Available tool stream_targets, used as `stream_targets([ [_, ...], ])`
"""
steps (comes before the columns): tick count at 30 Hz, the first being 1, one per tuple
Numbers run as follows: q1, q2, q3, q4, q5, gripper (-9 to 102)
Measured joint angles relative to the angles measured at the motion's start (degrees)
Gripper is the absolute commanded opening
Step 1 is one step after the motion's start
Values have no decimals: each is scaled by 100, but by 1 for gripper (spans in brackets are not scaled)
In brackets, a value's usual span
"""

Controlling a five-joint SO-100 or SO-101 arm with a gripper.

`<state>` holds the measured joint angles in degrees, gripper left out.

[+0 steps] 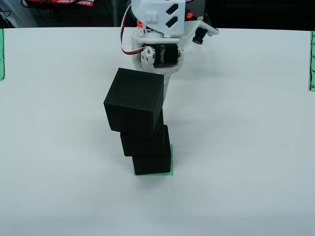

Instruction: Stack 3 Blocks on the chosen place.

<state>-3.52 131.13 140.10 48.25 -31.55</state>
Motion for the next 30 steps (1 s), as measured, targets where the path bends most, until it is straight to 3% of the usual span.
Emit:
stream_targets([
  [12,-571,1248,387,123,703,0],
  [30,-185,2874,1459,-325,2751,0],
])
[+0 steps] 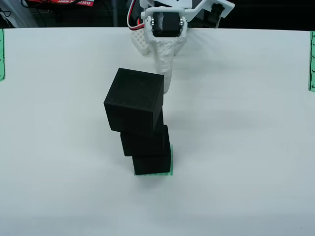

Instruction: Stack 3 Blocks on the chosen place.

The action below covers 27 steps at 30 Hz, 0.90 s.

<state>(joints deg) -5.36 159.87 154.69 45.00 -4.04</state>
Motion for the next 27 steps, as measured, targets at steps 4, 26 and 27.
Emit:
stream_targets([
  [4,167,299,343,-229,114,0],
  [26,694,1986,1890,-554,352,0],
  [27,747,2083,1942,-554,352,0],
])
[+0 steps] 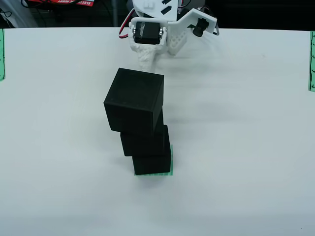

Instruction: Stack 3 Blocks on the chosen place.

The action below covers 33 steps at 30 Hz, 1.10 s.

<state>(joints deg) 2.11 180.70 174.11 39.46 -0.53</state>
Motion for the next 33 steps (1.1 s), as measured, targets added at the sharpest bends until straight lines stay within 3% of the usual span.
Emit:
stream_targets([
  [15,0,1274,413,404,0,0],
  [19,26,1345,413,475,0,11],
  [23,97,1459,404,606,0,8],
  [25,79,1468,404,633,0,0],
  [33,88,1468,404,633,0,0],
])
